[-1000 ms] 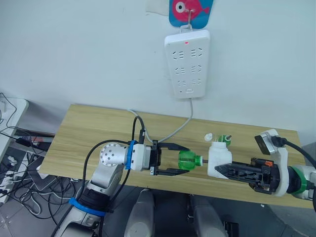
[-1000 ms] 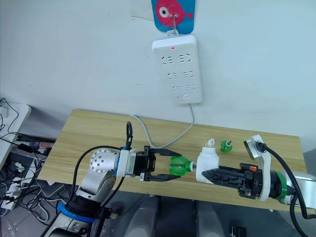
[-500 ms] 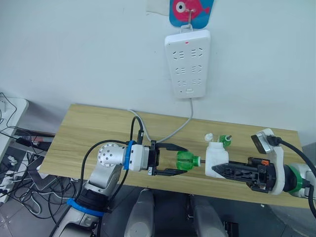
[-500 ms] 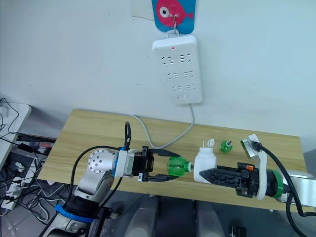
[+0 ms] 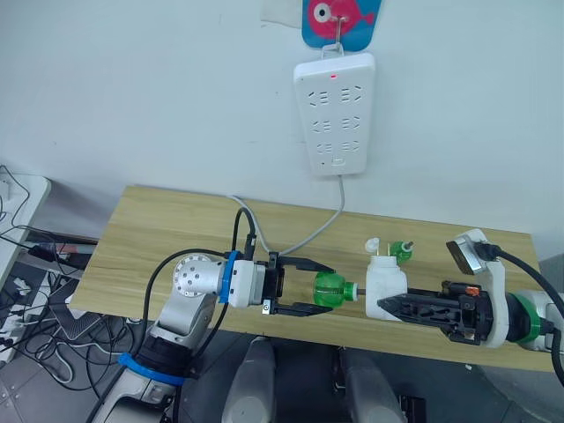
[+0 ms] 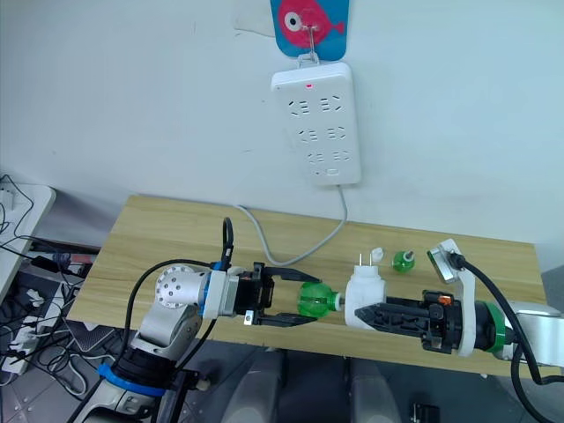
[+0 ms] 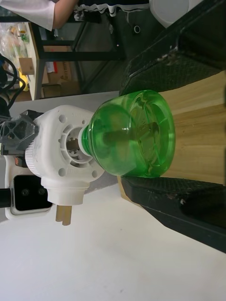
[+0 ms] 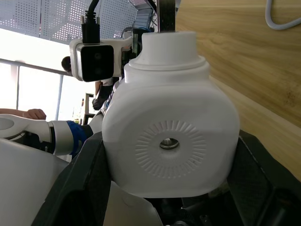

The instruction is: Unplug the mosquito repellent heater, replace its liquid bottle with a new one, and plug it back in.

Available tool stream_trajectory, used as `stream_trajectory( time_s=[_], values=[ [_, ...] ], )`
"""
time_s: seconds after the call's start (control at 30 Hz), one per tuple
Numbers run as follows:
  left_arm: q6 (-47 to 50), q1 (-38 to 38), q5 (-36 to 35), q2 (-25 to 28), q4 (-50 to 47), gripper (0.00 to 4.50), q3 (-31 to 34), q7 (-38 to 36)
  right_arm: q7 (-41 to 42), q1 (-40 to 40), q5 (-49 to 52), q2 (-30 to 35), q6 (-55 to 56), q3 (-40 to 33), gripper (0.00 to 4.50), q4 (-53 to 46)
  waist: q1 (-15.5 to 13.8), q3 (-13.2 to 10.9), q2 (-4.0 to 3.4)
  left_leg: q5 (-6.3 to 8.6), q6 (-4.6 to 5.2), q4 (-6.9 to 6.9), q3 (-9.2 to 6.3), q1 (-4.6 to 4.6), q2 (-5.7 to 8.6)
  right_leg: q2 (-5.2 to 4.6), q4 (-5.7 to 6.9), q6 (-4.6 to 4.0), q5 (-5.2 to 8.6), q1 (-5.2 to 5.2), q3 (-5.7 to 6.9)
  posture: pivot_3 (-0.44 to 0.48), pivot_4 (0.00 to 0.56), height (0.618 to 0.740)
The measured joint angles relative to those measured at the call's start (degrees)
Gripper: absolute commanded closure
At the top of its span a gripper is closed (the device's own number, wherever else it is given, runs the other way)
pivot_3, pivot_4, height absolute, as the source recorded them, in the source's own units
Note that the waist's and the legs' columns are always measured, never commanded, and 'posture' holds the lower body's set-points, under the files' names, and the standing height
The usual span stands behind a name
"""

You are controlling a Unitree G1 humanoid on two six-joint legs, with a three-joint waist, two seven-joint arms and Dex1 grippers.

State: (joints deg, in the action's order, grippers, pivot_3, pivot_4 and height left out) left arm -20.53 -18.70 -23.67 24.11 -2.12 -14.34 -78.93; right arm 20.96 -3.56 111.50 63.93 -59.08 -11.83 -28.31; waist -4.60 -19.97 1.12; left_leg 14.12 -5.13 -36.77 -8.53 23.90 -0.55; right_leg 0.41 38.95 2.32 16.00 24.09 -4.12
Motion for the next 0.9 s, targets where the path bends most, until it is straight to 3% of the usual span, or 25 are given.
stream_trajectory(
  time_s=[0.9],
  values=[
    [-1.6, -1.27, 0.21, -0.45, 2.23, 2.27, -0.46, -1.45, 1.6, 1.25, -0.01, 0.21, -1.55, -0.06, 1.55, 1.53, 0.01, 0.0, 0.0, 0.0, 0.0, 0.0, 0.0, 0.0, 0.0, 0.0, 0.0, 0.0, 0.0, 0.0, 0.0, 0.212, 0.357, 0.74]
  ],
)
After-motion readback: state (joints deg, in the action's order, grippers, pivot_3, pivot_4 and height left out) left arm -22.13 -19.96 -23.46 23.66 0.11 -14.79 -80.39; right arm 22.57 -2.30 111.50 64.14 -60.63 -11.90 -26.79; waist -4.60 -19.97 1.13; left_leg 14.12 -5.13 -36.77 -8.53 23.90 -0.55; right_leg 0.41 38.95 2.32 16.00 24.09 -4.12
